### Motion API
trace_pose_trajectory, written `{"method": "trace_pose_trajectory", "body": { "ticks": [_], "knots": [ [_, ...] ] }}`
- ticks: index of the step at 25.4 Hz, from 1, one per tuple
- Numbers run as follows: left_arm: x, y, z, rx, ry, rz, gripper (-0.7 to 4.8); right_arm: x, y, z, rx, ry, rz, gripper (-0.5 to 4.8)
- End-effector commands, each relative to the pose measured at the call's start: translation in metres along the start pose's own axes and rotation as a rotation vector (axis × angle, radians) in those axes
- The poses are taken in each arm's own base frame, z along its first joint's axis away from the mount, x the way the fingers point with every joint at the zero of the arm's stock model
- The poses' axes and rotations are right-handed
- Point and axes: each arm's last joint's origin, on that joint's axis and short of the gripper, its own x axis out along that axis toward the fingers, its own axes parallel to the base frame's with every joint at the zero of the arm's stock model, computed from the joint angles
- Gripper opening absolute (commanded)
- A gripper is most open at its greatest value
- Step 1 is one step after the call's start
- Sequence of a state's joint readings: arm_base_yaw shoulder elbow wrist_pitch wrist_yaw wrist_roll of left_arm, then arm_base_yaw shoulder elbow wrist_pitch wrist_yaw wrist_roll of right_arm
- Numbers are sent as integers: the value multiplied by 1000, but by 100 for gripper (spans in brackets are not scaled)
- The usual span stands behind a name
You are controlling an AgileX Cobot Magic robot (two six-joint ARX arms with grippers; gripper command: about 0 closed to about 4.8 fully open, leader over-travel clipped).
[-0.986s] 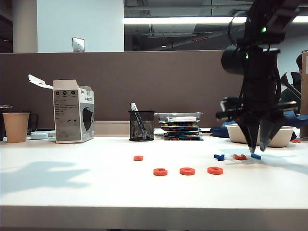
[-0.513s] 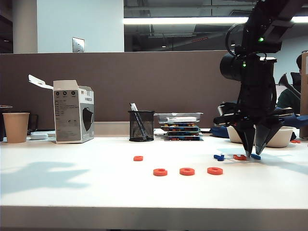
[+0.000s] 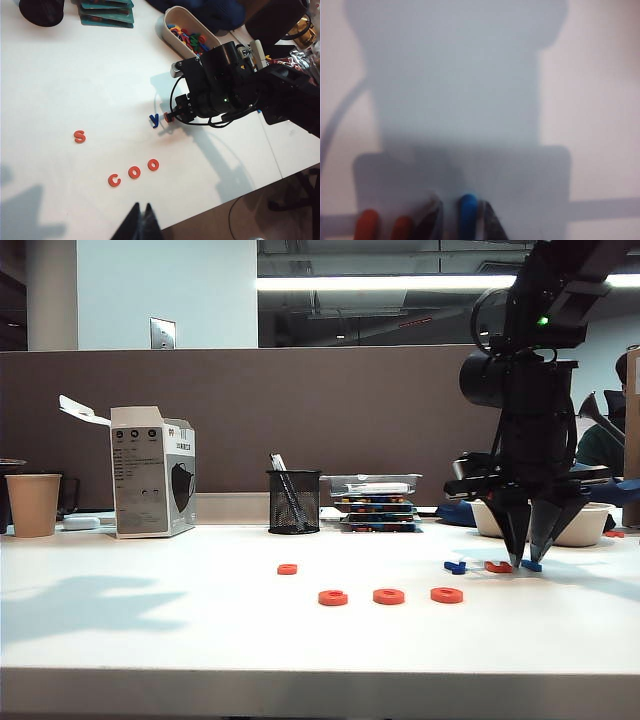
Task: Select the appropriate letters from the row of letter magnets placed on the table to arrange into the word "cool".
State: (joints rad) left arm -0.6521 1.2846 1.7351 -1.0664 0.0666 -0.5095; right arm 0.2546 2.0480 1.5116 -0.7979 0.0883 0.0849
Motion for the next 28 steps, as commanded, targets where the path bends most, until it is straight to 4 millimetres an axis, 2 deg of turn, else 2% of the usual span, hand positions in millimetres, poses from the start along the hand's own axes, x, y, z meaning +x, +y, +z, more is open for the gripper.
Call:
{"method": "trace_pose_trajectory", "body": {
  "ticks": [1, 6, 9, 14, 18, 22, 28],
  "knots": [
    [-3, -1, 1, 6, -15, -6, -4, 17, 3, -17, -16, 161, 27, 104],
    [-3, -1, 1, 6, -14, -6, -4, 17, 3, -18, -16, 169, 26, 96],
    [-3, -1, 1, 6, -14, -6, -4, 17, 2, -18, -17, 178, 24, -6],
    [-3, -1, 1, 6, -15, -6, -4, 16, 0, -19, -14, 189, 19, -6],
    [-3, -1, 1, 6, -14, -5, -4, 6, -2, -22, -13, 219, 21, -6],
    [-3, -1, 1, 6, -15, -6, -4, -35, -4, -28, 29, 164, 78, -6],
    [-3, -1, 1, 6, -15, -6, -4, -78, -8, -44, 102, 63, 136, -6]
  ]
}}
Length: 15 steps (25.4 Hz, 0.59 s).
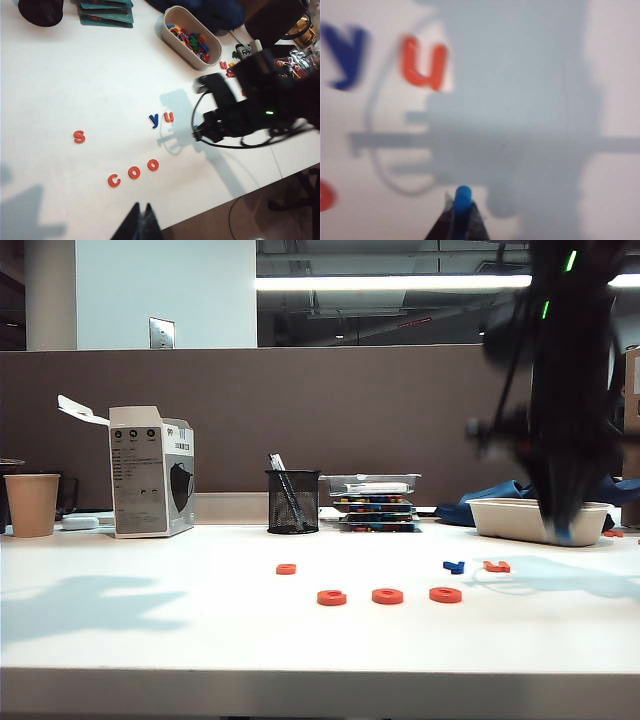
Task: Select the appropriate letters from the row of letter magnets placed on the table to arrange into the word "cool".
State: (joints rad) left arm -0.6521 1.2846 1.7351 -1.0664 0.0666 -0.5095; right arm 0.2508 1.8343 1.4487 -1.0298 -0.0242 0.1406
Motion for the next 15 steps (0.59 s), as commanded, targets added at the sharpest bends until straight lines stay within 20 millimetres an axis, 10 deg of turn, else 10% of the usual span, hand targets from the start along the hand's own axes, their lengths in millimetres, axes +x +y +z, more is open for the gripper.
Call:
{"method": "trace_pose_trajectory", "body": {
  "ticks": [1, 15],
  "knots": [
    [-3, -1, 1, 6, -15, -6, -4, -16, 1, -16, 51, -44, 86, -6],
    [-3, -1, 1, 6, -14, -6, -4, 29, 27, -48, 60, -104, 161, -6]
  ]
}}
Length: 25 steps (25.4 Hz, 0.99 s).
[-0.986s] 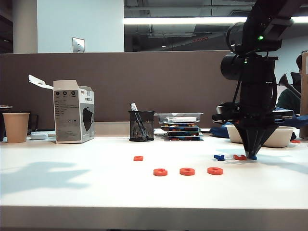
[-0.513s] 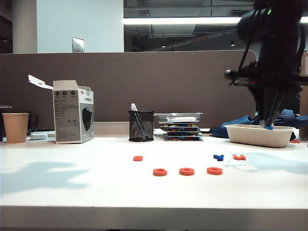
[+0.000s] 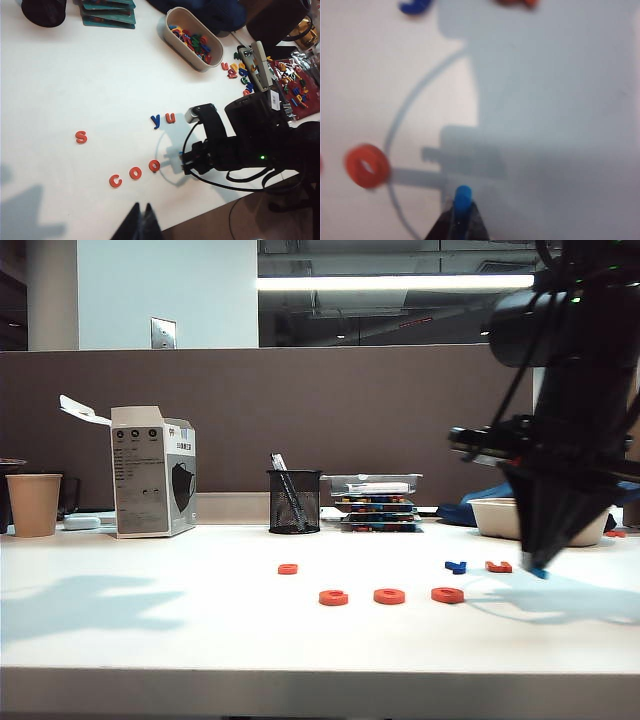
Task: Select the appropriate letters from the row of letter magnets placed on the table to arrange into the word "cool".
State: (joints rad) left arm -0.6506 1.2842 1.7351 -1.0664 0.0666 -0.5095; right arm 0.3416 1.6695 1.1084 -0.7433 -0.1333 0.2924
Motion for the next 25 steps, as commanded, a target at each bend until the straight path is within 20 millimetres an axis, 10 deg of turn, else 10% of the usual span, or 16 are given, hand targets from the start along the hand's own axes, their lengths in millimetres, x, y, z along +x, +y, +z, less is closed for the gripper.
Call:
{"method": "trace_pose_trajectory", "body": {
  "ticks": [1, 25],
  "knots": [
    [-3, -1, 1, 6, -13, -7, -4, 8, 5, 4, 2, -23, 11, -6],
    [-3, -1, 1, 6, -12, -7, -4, 22, 2, 0, 12, 57, -15, 46]
  ]
}}
